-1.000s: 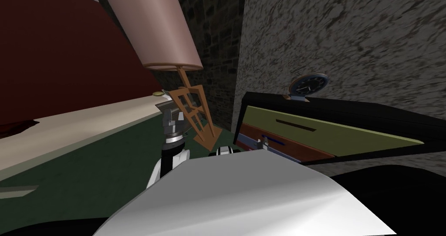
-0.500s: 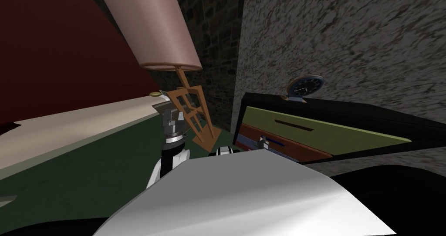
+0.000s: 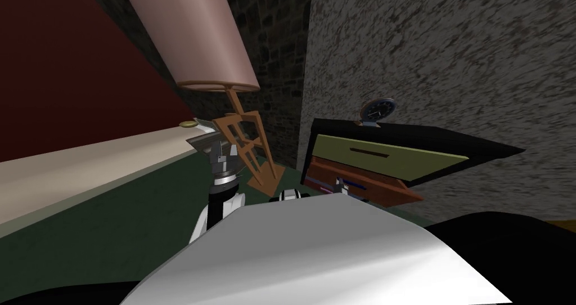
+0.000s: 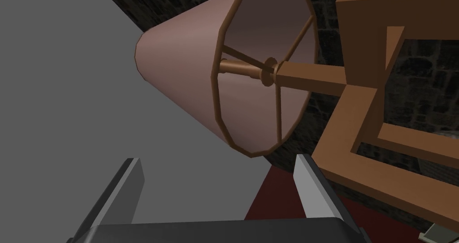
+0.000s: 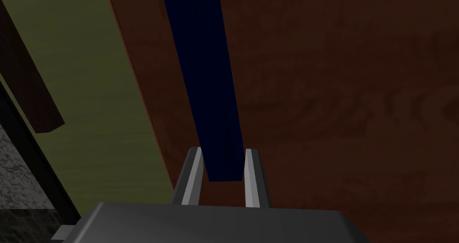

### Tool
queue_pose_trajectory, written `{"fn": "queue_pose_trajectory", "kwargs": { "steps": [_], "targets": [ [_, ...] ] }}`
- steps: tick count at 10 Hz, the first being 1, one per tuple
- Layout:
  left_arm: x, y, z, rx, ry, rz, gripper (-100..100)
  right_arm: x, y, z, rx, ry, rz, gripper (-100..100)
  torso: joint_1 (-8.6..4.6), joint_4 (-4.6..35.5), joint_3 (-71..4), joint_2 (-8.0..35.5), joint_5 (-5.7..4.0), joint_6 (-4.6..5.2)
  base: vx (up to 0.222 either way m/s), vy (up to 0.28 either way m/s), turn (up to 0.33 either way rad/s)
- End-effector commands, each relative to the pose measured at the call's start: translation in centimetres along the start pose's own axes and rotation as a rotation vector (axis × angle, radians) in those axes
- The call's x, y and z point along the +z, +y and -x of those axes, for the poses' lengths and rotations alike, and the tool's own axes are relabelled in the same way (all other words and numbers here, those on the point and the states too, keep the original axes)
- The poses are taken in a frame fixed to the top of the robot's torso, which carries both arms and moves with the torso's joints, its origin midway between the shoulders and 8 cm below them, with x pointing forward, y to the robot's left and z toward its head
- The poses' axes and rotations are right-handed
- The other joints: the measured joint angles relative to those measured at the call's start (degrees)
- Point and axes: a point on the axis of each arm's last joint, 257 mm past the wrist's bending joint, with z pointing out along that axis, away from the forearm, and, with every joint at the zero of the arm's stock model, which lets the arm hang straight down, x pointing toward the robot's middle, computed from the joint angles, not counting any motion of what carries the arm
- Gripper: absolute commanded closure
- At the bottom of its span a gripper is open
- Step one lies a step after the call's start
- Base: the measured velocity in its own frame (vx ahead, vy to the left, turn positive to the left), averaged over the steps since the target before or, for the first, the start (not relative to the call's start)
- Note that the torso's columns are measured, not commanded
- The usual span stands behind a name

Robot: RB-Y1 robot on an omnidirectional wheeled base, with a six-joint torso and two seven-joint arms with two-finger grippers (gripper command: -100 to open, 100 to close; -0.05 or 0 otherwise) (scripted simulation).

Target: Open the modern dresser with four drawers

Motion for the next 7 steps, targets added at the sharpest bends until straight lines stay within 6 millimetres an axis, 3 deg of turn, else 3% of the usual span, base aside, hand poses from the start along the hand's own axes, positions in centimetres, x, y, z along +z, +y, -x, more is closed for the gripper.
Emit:
{"fn": "queue_pose_trajectory", "kwargs": {
  "steps": [1, 2, 3, 4, 5, 6, 7],
  "targets": [
    [0.0, 0.0, 0.0, 0.000, 0.000, 0.000, 0, -0.5, -0.1, -2.6, 0.002, 0.050, 0.001, 100, 0.08, 0.0, 0.1, 0.2, -0.12, -0.02, -0.087, 0.051, 0.222],
    [0.0, 0.0, 0.0, 0.000, 0.000, 0.000, 0, -0.9, -0.3, -5.0, -0.003, 0.090, 0.000, 100, 0.13, 0.0, 0.1, 0.1, -0.09, 0.01, -0.083, 0.062, 0.329],
    [0.0, 0.0, 0.0, 0.000, 0.000, 0.000, 0, -1.0, -0.3, -5.3, 0.003, 0.100, 0.000, 100, 0.14, -0.1, 0.1, 0.1, -0.21, -0.05, -0.073, 0.060, 0.213],
    [0.0, 0.0, 0.0, 0.000, 0.000, 0.000, 0, -1.5, -0.6, -7.6, -0.006, 0.138, -0.003, 100, 0.04, -0.2, 0.1, 0.0, -0.28, 0.05, -0.099, 0.078, 0.444],
    [0.0, 0.0, 0.0, 0.000, 0.000, 0.000, 0, -1.6, -0.5, -7.9, 0.001, 0.151, -0.003, 100, 0.06, -0.1, 0.1, 0.0, -0.30, -0.11, -0.081, 0.062, 0.162],
    [0.0, 0.0, 0.0, 0.000, 0.000, 0.000, 0, -2.1, -0.9, -10.2, -0.009, 0.189, -0.008, 100, -0.02, -0.2, 0.1, -0.1, -0.36, -0.01, -0.082, 0.096, 0.247],
    [0.0, 0.0, 0.0, 0.000, 0.000, 0.000, 0, -2.2, -0.9, -10.6, -0.002, 0.203, -0.008, 100, -0.07, -0.2, 0.1, -0.1, -0.42, 0.04, -0.070, 0.079, 0.202]
  ]
}}
